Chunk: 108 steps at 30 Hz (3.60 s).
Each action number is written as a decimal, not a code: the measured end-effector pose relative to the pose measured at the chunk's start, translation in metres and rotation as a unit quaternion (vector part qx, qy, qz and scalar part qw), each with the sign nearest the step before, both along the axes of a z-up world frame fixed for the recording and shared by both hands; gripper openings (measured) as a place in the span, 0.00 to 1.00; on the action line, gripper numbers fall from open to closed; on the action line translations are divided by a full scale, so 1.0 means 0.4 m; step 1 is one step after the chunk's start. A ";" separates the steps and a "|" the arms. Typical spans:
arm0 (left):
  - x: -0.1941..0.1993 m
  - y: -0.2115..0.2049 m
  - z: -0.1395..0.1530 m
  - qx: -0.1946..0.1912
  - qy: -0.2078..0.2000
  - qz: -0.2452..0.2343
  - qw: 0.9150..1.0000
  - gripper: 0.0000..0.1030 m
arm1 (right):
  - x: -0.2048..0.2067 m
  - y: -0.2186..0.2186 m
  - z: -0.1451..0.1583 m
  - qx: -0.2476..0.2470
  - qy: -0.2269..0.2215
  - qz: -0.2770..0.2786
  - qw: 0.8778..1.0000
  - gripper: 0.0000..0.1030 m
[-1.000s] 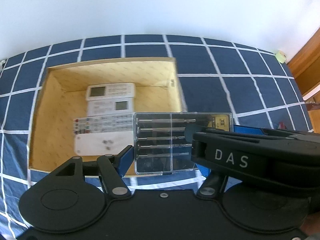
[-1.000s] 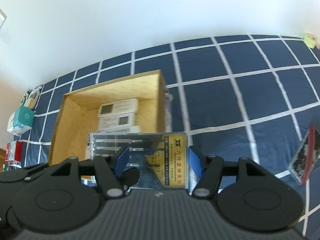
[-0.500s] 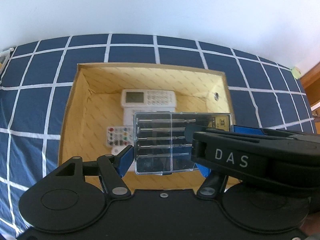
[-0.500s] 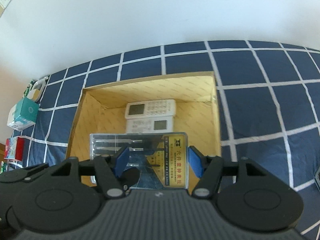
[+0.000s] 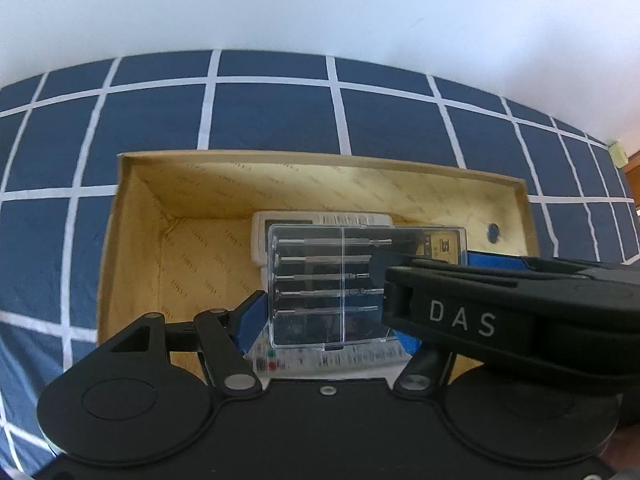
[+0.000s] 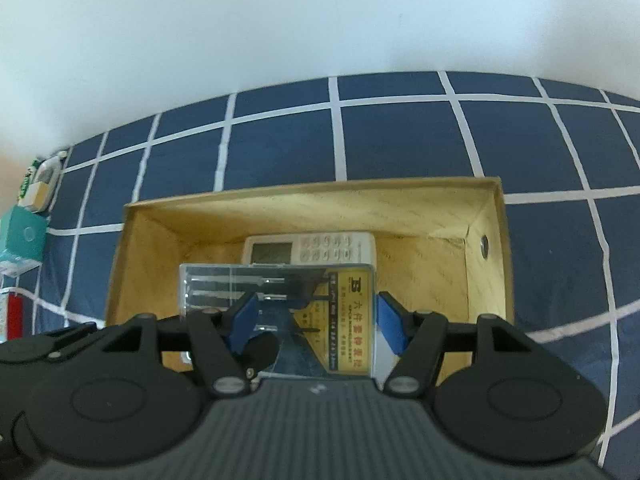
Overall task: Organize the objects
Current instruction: 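Lift the screwdriver case with the right gripper and carry it into the box, then lower the screwdriver case onto the remotes and open the right gripper, then raise the right gripper and move it to the red-striped case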
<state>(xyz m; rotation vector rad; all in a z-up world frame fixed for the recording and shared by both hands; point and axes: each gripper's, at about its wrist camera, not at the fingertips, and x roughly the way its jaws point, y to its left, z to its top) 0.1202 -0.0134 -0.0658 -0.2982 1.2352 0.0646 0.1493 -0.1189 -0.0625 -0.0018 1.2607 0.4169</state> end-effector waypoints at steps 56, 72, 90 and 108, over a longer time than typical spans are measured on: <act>-0.043 0.029 0.019 0.013 0.009 0.036 0.999 0.81 | 0.042 -0.036 -0.010 0.016 -0.006 -0.003 1.000 0.78; -0.241 -0.101 0.172 0.060 -0.024 0.038 0.997 1.00 | -0.150 -0.218 0.156 0.027 -0.047 -0.008 0.998 1.00; -0.342 -0.423 0.184 0.065 -0.027 0.017 0.997 1.00 | -0.273 -0.564 0.173 0.019 -0.050 -0.033 0.998 1.00; -0.302 -0.848 0.087 0.064 0.002 0.077 0.995 1.00 | -0.160 -1.000 0.107 -0.007 -0.034 0.025 0.999 1.00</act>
